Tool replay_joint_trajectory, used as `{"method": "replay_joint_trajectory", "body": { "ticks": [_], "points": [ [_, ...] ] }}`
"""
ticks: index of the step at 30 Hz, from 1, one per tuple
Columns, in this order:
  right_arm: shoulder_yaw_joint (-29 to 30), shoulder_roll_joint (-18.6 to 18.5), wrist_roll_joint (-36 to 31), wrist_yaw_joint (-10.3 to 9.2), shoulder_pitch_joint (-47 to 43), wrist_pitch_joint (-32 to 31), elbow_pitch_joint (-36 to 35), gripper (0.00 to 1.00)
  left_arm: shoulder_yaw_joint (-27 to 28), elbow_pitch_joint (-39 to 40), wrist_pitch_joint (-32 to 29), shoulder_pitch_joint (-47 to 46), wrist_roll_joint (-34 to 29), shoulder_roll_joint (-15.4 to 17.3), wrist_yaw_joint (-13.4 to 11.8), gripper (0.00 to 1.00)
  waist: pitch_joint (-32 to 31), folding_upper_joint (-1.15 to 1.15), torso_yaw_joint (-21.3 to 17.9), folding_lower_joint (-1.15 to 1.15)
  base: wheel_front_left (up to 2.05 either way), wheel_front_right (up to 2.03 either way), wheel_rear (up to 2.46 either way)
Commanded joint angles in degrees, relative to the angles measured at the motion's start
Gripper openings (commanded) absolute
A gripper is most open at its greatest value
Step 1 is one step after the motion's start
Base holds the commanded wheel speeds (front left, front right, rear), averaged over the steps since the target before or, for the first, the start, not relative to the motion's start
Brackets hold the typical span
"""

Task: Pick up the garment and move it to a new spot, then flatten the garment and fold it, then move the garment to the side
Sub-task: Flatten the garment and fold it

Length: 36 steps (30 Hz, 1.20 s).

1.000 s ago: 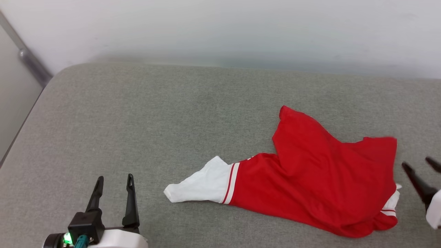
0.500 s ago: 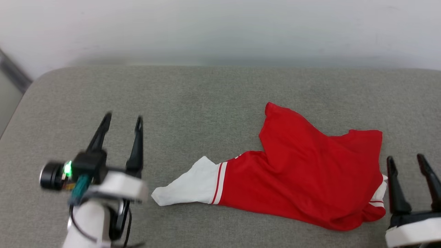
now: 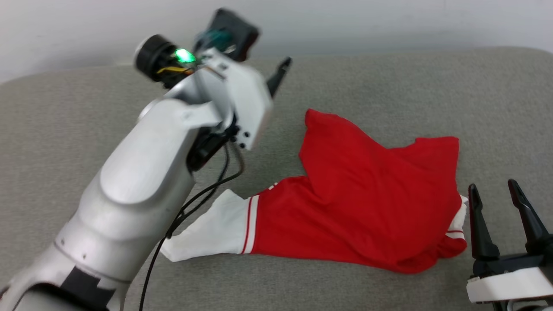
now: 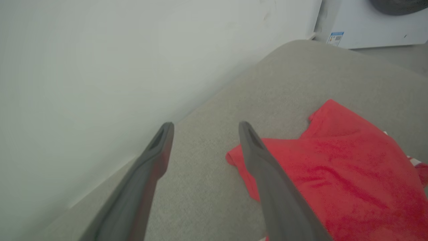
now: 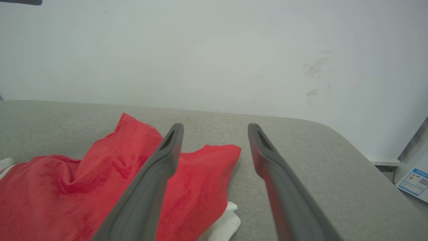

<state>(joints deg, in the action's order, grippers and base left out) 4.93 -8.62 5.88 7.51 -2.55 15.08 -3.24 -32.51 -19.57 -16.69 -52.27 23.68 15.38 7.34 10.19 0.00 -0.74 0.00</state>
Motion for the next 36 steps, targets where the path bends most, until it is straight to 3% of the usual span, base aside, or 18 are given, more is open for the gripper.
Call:
{"method": "replay_joint_trajectory", "body": {
  "ticks": [1, 9, 15, 16, 27, 29, 36],
  "points": [
    [-0.5, -0.1, -0.3, -0.04, 1.4, 0.1, -0.2, 1.0, -4.7, -1.5, -5.3, -3.8, 5.1, 0.1, 0.1, 1.0, 2.1, 0.0, -2.2, 0.0, 0.0, 0.0, 0.0],
    [-2.9, -0.8, -1.2, -0.04, 4.9, 0.1, 1.3, 1.0, -20.9, -7.6, -22.8, -16.2, 20.1, 1.4, 0.1, 1.0, 6.3, 0.0, -6.7, 0.0, 0.0, 0.0, 0.0],
    [-5.0, -0.4, -1.1, -0.04, 8.1, 0.1, 1.9, 1.0, -30.7, -12.8, -28.4, -20.0, 24.8, 1.5, 0.1, 1.0, 9.8, 0.0, -10.1, 0.0, 0.0, 0.0, 0.0],
    [-6.1, 0.0, -1.2, -0.04, 10.3, 0.1, 2.1, 1.0, -36.3, -16.5, -29.4, -20.5, 26.6, 1.6, 0.1, 1.0, 12.0, 0.0, -11.9, 0.0, 0.0, 0.0, 0.0],
    [-6.9, 0.7, -1.7, -0.04, 12.3, 0.1, 2.8, 1.0, -41.6, -19.7, -33.5, -13.6, 26.9, 2.5, 0.1, 1.0, 14.7, 0.0, -13.4, 0.0, 0.0, 0.0, 0.0],
    [-7.1, 0.7, -1.9, -0.04, 12.6, 0.1, 2.9, 1.0, -41.8, -18.9, -34.1, -12.8, 25.9, 2.6, 0.1, 0.0, 14.7, 0.0, -13.3, 0.0, 0.0, 0.0, 0.0],
    [-5.5, 0.2, -2.5, -0.04, 10.1, 0.1, 2.8, 1.0, -40.9, -13.0, -23.9, -17.8, 22.8, 3.0, 0.1, 0.0, 11.8, 0.0, -10.4, 0.0, 0.0, 0.0, 0.0]
  ]
}}
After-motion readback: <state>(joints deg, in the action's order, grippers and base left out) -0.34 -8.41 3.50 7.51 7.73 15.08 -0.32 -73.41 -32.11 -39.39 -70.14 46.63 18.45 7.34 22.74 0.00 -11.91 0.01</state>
